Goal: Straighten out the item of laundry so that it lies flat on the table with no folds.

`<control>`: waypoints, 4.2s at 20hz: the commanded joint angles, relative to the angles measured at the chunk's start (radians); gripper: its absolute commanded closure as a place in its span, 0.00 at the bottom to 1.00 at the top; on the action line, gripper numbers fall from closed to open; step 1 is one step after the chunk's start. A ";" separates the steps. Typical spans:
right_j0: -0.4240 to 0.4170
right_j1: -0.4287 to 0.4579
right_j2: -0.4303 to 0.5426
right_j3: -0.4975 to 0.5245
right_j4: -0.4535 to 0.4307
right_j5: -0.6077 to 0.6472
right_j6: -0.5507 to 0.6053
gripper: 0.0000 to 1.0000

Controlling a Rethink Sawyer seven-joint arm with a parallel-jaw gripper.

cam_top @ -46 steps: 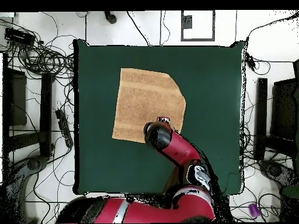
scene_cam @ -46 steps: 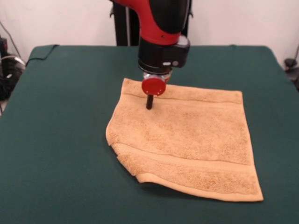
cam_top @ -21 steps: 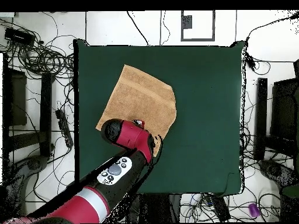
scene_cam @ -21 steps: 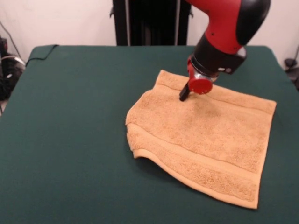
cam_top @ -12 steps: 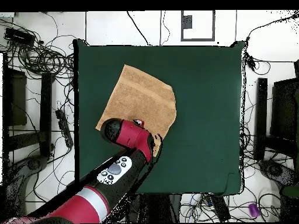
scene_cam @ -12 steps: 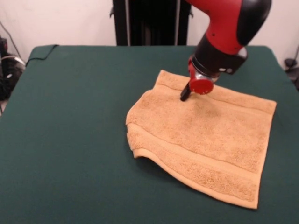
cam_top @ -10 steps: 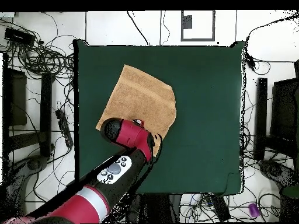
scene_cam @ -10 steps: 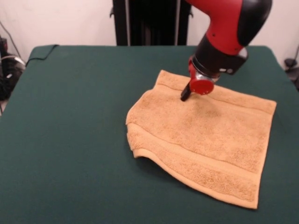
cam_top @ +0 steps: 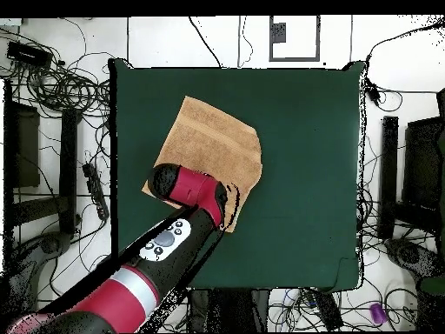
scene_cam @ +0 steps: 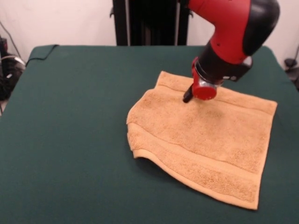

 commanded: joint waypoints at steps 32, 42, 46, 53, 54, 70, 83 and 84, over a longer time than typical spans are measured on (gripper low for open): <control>-0.074 0.268 -0.010 -0.632 0.174 0.377 0.734 1.00; -0.142 0.362 -0.108 -0.871 0.247 0.507 0.895 1.00; -0.141 0.355 -0.108 -0.868 0.248 0.518 0.895 1.00; -0.044 -0.042 0.041 -0.233 0.072 0.438 0.391 1.00; -0.035 -0.122 0.043 -0.120 0.038 0.430 0.300 1.00; -0.380 -0.683 0.125 0.195 -0.624 0.302 -0.612 1.00; -0.600 -0.652 0.428 0.473 -0.474 -0.209 -0.462 1.00; -0.637 -0.657 0.475 0.507 -0.464 -0.275 -0.474 1.00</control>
